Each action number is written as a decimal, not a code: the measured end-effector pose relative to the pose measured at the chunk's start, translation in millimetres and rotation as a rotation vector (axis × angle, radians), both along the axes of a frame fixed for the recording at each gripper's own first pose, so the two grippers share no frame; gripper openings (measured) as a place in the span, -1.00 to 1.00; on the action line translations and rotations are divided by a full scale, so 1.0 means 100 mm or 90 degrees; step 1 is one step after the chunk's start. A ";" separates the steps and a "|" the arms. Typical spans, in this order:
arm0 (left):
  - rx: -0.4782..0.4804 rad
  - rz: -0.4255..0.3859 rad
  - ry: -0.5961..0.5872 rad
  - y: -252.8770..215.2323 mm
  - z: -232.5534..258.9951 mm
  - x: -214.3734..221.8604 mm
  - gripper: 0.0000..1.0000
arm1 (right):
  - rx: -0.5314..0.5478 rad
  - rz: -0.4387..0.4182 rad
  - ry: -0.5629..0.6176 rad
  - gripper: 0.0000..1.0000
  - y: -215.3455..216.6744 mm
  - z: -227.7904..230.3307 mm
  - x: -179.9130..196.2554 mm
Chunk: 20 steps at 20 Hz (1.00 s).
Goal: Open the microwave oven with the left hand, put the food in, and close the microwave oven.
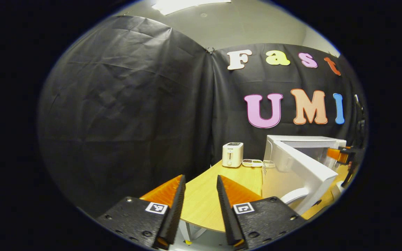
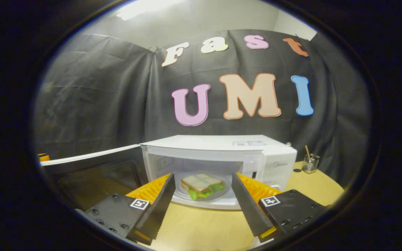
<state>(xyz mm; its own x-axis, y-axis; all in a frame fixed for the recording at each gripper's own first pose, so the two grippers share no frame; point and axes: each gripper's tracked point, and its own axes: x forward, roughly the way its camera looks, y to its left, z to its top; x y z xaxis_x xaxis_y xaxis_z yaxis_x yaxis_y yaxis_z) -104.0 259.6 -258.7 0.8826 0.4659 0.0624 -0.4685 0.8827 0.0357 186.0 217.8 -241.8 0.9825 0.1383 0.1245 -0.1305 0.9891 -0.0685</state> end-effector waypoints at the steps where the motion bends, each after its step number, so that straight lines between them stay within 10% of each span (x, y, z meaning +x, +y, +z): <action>1: 0.012 -0.010 0.001 -0.07 0.00 0.02 -0.19 | -0.001 -0.007 -0.006 0.82 -0.09 0.05 -0.08; 9: 0.061 -0.079 0.023 -0.59 -0.03 0.23 -0.99 | 0.028 -0.031 -0.025 0.82 -0.79 0.29 -0.58; 20: 0.025 -0.117 0.025 -1.14 -0.03 0.41 -0.99 | 0.057 -0.129 -0.047 0.99 -1.98 0.22 -1.33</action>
